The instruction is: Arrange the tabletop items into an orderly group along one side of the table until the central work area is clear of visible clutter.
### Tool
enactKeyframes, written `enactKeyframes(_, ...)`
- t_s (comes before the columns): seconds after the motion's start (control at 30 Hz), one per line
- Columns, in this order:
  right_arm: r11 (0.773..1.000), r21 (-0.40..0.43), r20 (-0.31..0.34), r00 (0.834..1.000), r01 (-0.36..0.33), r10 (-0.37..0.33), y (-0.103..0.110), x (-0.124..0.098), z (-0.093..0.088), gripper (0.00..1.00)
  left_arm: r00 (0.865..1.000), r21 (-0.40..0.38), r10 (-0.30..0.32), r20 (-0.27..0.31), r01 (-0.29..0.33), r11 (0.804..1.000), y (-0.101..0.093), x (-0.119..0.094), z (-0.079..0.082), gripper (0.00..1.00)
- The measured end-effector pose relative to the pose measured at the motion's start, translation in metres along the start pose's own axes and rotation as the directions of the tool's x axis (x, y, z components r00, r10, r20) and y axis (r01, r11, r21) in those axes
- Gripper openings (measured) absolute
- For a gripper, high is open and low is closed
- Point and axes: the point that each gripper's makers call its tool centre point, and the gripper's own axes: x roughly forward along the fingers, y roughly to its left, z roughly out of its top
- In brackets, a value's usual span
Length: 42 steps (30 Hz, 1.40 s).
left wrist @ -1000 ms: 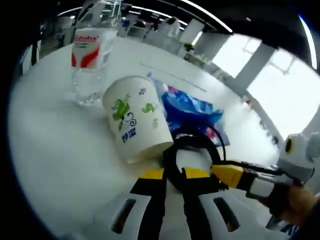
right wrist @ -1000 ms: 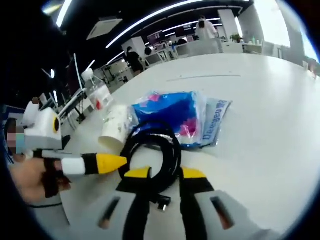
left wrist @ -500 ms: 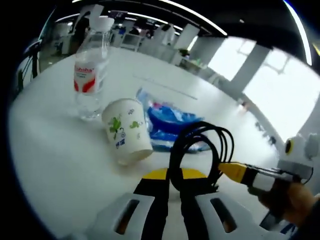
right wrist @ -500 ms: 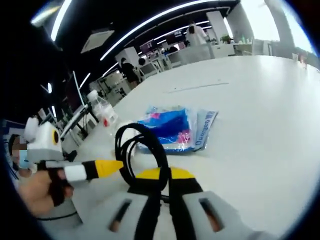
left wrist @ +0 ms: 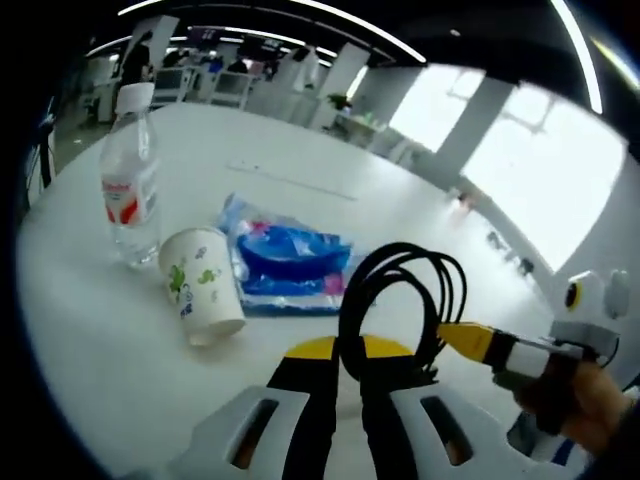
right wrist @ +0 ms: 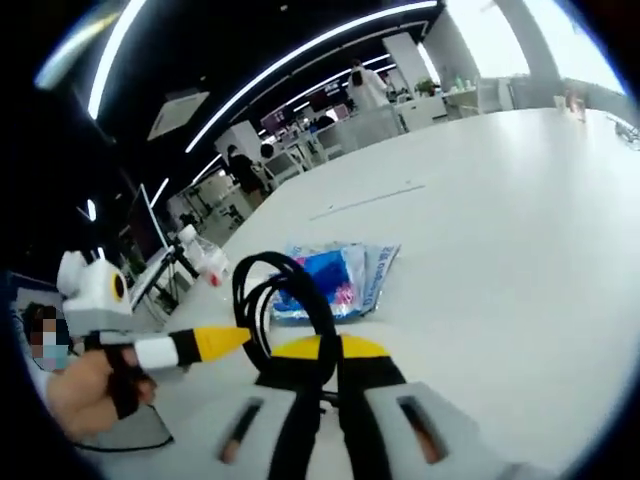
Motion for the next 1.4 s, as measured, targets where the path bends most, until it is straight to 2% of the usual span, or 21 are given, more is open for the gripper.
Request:
enactKeyframes(0.23, 0.999, 0.033, 0.011, 1.0, 0.022, -0.022, -0.017, -0.01, 0.003, 0.01, 0.999, 0.029, -0.024, -0.027, 0.025, 0.999, -0.018, 0.012, 0.0, 0.03)
enactKeyframes(0.7, 0.989, 0.115, 0.028, 0.995, 0.093, -0.097, -0.066, -0.031, 0.007, 0.01, 0.992, 0.119, -0.087, -0.094, 0.098, 0.988, -0.061, 0.043, -0.009, 0.03)
enactKeyframes(1.13, 0.986, 0.104, 0.022, 0.99, 0.133, -0.136, -0.098, -0.043, 0.011, 0.02, 0.983, 0.134, -0.106, -0.149, 0.126, 0.983, -0.085, 0.066, -0.027, 0.03)
enactKeyframes(1.4, 0.983, 0.106, -0.001, 0.989, 0.15, -0.151, -0.118, -0.042, 0.01, 0.02, 0.982, 0.102, -0.093, -0.166, 0.111, 0.989, -0.094, 0.076, -0.039, 0.04)
